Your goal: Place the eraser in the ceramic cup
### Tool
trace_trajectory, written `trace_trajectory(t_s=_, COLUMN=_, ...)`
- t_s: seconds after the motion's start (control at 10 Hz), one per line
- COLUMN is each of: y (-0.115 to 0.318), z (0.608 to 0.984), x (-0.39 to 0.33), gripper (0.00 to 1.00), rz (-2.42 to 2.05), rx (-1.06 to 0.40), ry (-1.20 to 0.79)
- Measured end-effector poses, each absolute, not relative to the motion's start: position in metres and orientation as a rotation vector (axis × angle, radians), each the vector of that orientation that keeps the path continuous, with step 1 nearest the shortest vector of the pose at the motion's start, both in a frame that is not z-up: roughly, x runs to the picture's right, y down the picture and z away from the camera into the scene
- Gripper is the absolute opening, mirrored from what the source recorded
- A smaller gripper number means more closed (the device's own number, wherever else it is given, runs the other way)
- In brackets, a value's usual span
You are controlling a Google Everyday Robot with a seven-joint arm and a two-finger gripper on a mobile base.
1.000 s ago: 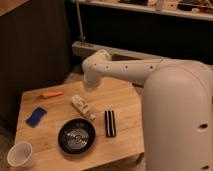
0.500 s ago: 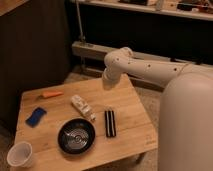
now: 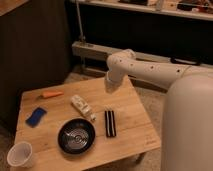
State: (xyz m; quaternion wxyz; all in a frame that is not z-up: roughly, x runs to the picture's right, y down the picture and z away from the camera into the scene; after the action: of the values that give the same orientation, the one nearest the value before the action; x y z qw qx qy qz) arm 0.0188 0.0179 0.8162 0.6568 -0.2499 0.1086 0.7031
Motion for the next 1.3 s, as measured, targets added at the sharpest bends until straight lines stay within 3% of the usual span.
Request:
trace_trajectory(t_s=0.2, y=0.051, z=0.803, x=0.011, gripper=0.66, rz=1.556, rx=-0.592, ry=0.255)
trace_trajectory(t_s=0.5, y=0.075, z=0.798, x=-0.001, gripper=0.66, rz=1.534, rx=-0.591, ry=0.289)
trace_trajectory(t_s=1.0, y=0.068, z=0.818, x=0.019, gripper=0.66, rz=1.540, rx=-0.497, ry=0.370)
trace_trajectory(t_s=1.3, y=0.106, z=0.831, x=0.015, gripper=0.66, rz=1.551, rx=-0.545, ry=0.398)
